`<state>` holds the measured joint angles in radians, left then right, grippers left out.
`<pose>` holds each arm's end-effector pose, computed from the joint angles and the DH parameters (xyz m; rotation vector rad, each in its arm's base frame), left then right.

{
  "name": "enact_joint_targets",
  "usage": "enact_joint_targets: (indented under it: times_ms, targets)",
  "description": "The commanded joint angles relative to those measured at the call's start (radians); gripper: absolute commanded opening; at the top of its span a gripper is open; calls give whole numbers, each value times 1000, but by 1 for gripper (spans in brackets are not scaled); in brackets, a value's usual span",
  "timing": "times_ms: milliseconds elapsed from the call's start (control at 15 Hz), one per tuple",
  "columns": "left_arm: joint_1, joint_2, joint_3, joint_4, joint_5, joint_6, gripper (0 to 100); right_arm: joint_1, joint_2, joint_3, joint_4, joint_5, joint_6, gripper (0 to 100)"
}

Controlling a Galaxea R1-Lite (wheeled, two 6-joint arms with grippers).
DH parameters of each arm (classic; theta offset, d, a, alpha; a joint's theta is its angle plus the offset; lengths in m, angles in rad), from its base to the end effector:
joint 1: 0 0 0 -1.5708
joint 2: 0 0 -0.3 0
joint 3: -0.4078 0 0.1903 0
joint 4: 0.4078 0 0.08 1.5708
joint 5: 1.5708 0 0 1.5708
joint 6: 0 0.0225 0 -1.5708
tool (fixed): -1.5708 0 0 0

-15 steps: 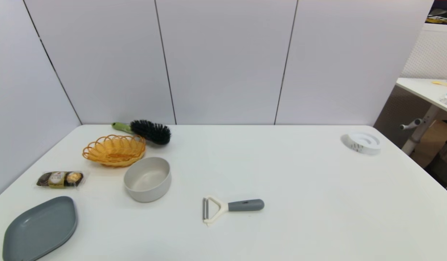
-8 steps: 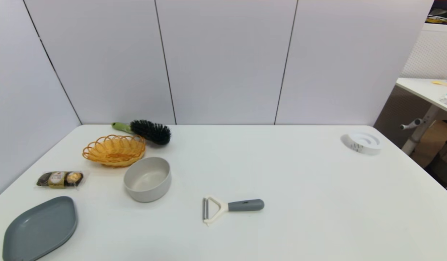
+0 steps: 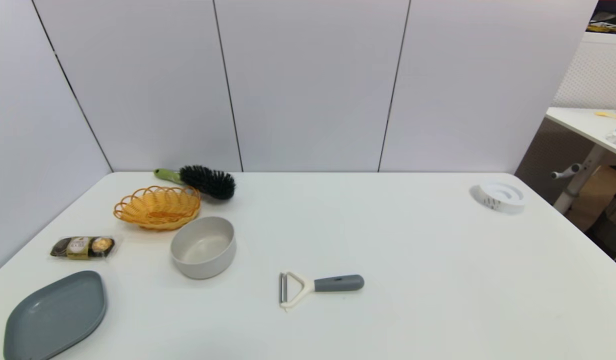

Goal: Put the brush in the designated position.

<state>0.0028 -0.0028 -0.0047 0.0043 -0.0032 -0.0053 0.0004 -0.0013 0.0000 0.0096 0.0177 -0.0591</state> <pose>-0.0234 -0.0001 0.0763 -0.0053 -0.0032 -0.0004 -0.0229 0.0004 0.0745 -0.0590 0.0078 0.0183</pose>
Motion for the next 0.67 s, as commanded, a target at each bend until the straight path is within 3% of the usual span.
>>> enact_joint_targets:
  times_ms: [67, 667]
  targets:
    - [0, 3, 0, 0, 0, -1, 100, 1, 1, 2, 0, -1, 1, 100]
    - [0, 3, 0, 0, 0, -1, 100, 1, 1, 2, 1, -2, 7, 100]
